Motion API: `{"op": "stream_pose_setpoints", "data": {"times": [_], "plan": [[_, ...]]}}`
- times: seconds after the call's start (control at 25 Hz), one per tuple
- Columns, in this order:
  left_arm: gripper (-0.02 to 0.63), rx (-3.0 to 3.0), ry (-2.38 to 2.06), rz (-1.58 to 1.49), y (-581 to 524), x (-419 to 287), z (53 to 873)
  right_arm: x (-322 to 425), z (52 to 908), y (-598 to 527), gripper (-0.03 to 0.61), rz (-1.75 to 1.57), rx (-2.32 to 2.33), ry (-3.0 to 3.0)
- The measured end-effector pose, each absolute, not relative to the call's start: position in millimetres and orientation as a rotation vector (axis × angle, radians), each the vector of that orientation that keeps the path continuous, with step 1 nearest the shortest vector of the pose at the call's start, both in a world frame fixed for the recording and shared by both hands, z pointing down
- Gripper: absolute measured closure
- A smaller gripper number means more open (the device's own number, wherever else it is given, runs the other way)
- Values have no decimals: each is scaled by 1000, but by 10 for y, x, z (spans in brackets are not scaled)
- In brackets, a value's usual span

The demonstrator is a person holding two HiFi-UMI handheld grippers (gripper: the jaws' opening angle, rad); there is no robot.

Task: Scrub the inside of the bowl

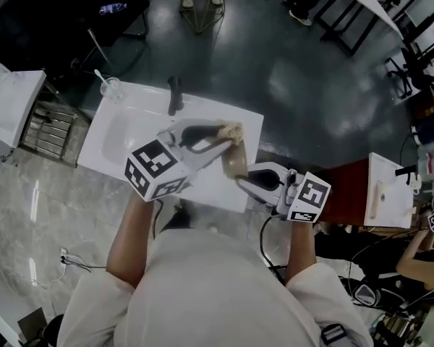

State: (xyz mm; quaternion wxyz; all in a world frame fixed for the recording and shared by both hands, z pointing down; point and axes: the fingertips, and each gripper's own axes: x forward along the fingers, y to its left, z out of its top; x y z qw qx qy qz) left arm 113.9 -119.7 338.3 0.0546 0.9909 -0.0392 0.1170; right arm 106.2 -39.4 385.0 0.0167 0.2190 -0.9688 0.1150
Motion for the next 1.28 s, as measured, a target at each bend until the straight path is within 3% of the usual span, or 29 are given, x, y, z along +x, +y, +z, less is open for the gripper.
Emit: {"op": "stream_pose_setpoints", "data": {"times": [0.4,1.28], "plan": [[509,2812,8,102,-1301,776,3465,1064,3475,-234,557,421,428,-3278],[511,2697,41,-1,-1146,435,3710,907,3392,-1129,563,462,814,-3310]]}}
